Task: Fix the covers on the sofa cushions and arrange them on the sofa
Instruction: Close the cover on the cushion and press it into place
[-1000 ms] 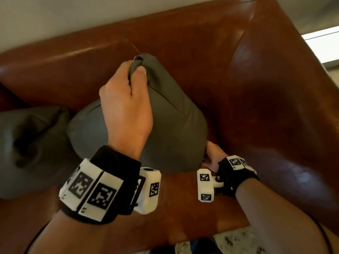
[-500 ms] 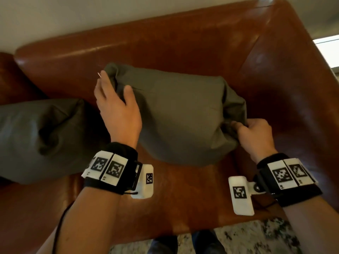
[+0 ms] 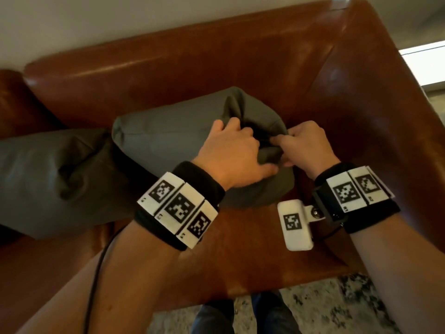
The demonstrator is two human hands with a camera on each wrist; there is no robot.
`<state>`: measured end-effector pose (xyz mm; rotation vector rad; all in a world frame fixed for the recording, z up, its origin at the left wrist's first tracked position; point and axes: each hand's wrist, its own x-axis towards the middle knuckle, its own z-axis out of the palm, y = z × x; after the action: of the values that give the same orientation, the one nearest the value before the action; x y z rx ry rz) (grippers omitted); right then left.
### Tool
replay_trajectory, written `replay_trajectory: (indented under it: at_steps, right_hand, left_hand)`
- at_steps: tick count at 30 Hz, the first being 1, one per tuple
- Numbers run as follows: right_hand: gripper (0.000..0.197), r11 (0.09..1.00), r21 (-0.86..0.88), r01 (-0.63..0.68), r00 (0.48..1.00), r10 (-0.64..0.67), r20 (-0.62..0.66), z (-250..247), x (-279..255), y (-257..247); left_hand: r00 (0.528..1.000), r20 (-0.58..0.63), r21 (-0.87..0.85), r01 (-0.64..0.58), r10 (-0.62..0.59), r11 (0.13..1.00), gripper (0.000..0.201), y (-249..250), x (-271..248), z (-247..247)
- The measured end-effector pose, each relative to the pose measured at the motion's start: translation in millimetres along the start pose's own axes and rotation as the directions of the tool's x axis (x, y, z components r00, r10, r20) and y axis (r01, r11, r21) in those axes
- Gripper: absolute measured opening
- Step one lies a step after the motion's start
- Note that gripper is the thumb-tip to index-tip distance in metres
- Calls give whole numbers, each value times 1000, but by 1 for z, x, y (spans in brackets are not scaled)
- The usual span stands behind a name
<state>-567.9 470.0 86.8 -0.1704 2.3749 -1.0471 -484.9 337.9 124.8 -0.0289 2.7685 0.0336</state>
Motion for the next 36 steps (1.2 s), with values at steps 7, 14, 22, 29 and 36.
replay_trajectory:
  at_steps: [7, 14, 22, 29, 36]
  right_hand:
    - [41, 901, 423, -97, 995, 103, 8, 14, 1, 17]
    - [61, 640, 567, -518, 824, 551, 131, 41, 12, 88]
    - [20, 741, 651, -162, 959, 274, -73, 12, 30, 22]
    - [30, 935, 323, 150, 968, -72, -240, 16, 55, -1]
    - [48, 985, -88, 148, 941, -167, -295, 46, 57, 3]
  left_hand:
    - [866, -490, -157, 22, -97, 987, 33, -4, -4, 34]
    - [731, -621, -398, 17, -283, 917, 35, -37, -20, 16]
    - [598, -448, -745, 161, -665, 647, 38, -53, -34, 21]
    - [586, -201, -924, 152, -785, 350, 51, -70, -44, 79]
    - [648, -118, -949, 151, -753, 279, 33, -74, -39, 114]
